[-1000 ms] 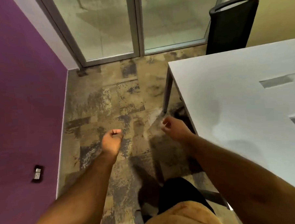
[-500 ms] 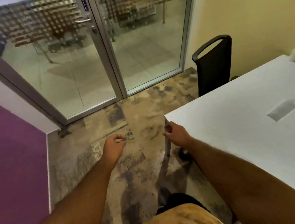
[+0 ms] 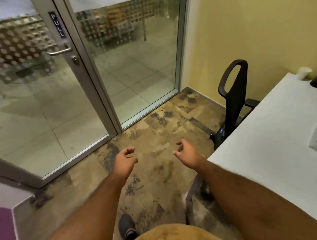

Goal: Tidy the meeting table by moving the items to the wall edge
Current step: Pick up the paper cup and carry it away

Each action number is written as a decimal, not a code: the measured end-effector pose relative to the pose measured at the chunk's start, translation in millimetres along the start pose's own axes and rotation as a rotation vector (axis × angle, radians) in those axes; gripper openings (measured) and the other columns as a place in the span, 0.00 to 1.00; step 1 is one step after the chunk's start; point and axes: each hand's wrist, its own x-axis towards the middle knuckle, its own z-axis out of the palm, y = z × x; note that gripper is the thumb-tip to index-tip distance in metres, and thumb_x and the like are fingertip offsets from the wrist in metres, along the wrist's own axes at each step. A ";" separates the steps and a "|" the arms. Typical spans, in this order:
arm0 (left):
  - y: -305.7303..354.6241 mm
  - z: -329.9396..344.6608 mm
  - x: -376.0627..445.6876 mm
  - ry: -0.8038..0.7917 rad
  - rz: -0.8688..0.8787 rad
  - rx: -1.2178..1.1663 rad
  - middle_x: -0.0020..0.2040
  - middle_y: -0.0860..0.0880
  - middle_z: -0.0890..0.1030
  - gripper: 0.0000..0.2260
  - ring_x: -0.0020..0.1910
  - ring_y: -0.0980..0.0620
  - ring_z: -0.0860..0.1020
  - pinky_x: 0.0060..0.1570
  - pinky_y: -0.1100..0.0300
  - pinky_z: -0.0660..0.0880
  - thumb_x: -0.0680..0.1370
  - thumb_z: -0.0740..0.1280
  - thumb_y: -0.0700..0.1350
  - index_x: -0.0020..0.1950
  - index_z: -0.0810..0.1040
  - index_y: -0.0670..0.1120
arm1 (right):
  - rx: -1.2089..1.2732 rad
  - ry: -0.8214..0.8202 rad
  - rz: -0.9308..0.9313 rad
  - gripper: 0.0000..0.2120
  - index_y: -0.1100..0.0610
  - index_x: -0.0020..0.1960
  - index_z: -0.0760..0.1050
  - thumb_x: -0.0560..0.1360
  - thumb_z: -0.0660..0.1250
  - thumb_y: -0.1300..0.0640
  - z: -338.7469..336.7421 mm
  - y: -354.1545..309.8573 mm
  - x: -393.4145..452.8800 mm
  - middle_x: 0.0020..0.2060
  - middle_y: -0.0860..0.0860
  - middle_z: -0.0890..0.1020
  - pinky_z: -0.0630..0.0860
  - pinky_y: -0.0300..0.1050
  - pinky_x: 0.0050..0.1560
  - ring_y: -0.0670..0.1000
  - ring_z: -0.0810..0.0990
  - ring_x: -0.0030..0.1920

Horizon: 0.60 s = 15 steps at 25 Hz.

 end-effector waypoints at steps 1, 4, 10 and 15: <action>13.0 -13.4 33.8 -0.057 0.044 0.010 0.61 0.48 0.80 0.21 0.46 0.55 0.78 0.46 0.59 0.76 0.77 0.70 0.32 0.67 0.79 0.47 | 0.020 0.037 0.038 0.19 0.58 0.68 0.73 0.80 0.71 0.53 5.7 -17.1 19.0 0.49 0.55 0.81 0.74 0.49 0.45 0.54 0.80 0.46; 59.0 -35.0 114.0 -0.169 0.100 0.042 0.65 0.49 0.79 0.22 0.58 0.51 0.80 0.56 0.58 0.75 0.77 0.72 0.35 0.71 0.78 0.45 | 0.102 0.165 0.135 0.19 0.58 0.67 0.73 0.80 0.71 0.53 12.1 -66.5 61.7 0.51 0.55 0.80 0.77 0.51 0.50 0.56 0.80 0.51; 132.2 5.9 210.5 -0.312 0.237 0.058 0.59 0.48 0.83 0.14 0.58 0.49 0.81 0.51 0.63 0.76 0.78 0.71 0.34 0.64 0.81 0.44 | 0.220 0.398 0.167 0.18 0.54 0.66 0.75 0.79 0.72 0.51 -16.4 -124.9 129.7 0.54 0.50 0.80 0.80 0.51 0.56 0.51 0.81 0.53; 203.5 99.0 283.2 -0.417 0.350 0.099 0.55 0.51 0.82 0.14 0.57 0.54 0.80 0.61 0.56 0.76 0.77 0.72 0.35 0.61 0.82 0.47 | 0.269 0.676 0.165 0.16 0.49 0.64 0.77 0.78 0.73 0.50 -73.7 -136.5 208.9 0.55 0.46 0.81 0.81 0.44 0.52 0.45 0.81 0.49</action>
